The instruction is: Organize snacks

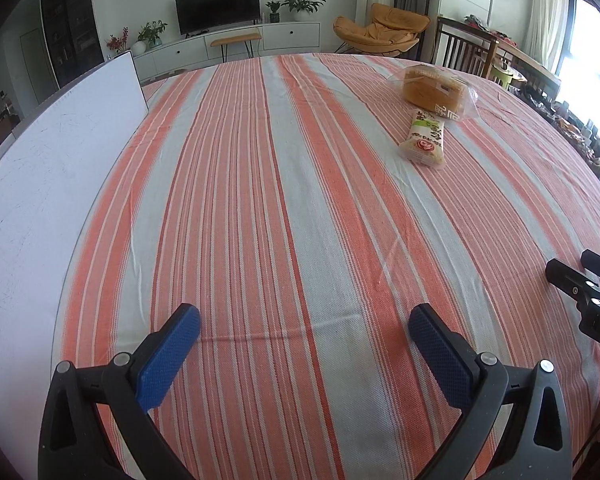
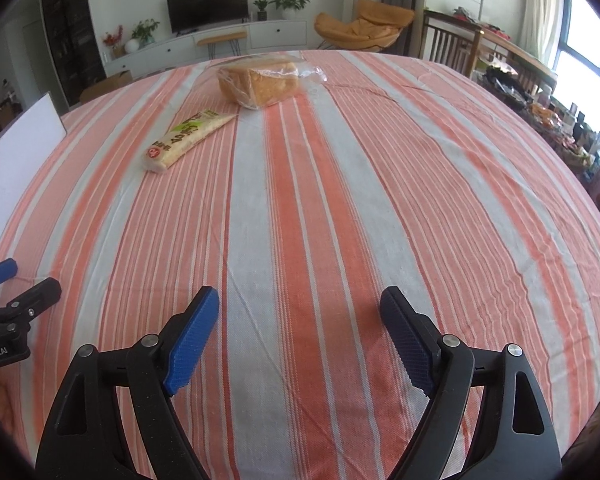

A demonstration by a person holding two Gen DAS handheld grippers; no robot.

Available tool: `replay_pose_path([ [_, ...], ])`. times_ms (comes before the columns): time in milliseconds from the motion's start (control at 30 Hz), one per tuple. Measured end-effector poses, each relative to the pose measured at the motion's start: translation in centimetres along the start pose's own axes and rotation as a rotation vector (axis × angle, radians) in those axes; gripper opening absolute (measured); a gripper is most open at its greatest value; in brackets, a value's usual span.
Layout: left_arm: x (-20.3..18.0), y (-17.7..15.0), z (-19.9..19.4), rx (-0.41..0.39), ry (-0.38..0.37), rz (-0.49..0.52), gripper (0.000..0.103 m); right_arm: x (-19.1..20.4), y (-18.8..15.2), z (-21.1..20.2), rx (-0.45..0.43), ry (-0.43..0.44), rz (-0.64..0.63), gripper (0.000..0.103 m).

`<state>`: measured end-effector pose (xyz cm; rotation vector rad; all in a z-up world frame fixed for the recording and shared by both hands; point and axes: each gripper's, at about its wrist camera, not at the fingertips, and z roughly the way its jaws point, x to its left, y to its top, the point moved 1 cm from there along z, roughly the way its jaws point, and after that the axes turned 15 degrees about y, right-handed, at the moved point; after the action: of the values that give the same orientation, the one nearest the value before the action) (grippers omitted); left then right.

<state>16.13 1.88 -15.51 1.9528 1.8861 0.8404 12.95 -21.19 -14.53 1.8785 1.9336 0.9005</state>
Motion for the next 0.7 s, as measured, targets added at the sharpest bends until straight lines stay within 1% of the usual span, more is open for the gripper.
replay_pose_path([
  [167, 0.0, 0.0, 0.0, 0.004, -0.006, 0.007, 0.103, 0.0, 0.0, 0.0, 0.000, 0.000, 0.000, 0.086],
  [200, -0.2, 0.3, 0.1, 0.024, -0.020, 0.020, 0.103, 0.0, 0.0, 0.0, 0.001, 0.001, 0.000, 0.086],
  [233, -0.5, 0.8, 0.1, 0.047, -0.062, 0.028, 0.103, 0.0, 0.0, 0.0, 0.001, 0.001, 0.000, 0.086],
  [267, -0.8, 1.5, -0.1, 0.059, -0.108, 0.025, 0.102, 0.0, 0.0, 0.0, 0.002, 0.003, -0.002, 0.086],
  [300, -1.2, 2.4, -0.3, 0.059, -0.137, 0.019, 0.102, 0.1, 0.0, 0.0, 0.003, 0.006, -0.003, 0.087],
  [367, -2.4, 4.6, -0.8, 0.016, -0.153, 0.021, 0.102, 0.2, 0.0, 0.0, 0.006, 0.009, -0.007, 0.089],
  [433, -4.3, 7.0, -0.2, -0.003, -0.158, 0.061, 0.102, 0.2, 0.1, 0.1, 0.007, 0.012, -0.008, 0.089],
  [467, -5.2, 8.1, 0.3, -0.005, -0.145, 0.085, 0.098, 0.2, 0.0, 0.1, 0.007, 0.012, -0.008, 0.089],
  [500, -6.3, 9.3, 1.1, -0.008, -0.126, 0.109, 0.088, 0.2, 0.0, 0.1, 0.007, 0.013, -0.009, 0.089],
  [600, -9.3, 11.7, 3.4, 0.017, -0.102, 0.181, 0.075, 0.2, 0.0, 0.1, 0.007, 0.013, -0.009, 0.090],
  [667, -10.9, 12.6, 4.3, 0.012, -0.089, 0.216, 0.069, 0.2, 0.0, 0.0, 0.007, 0.012, -0.008, 0.090],
  [700, -11.6, 12.9, 4.7, 0.005, -0.087, 0.230, 0.068, 0.2, 0.0, 0.0, 0.007, 0.012, -0.008, 0.090],
])
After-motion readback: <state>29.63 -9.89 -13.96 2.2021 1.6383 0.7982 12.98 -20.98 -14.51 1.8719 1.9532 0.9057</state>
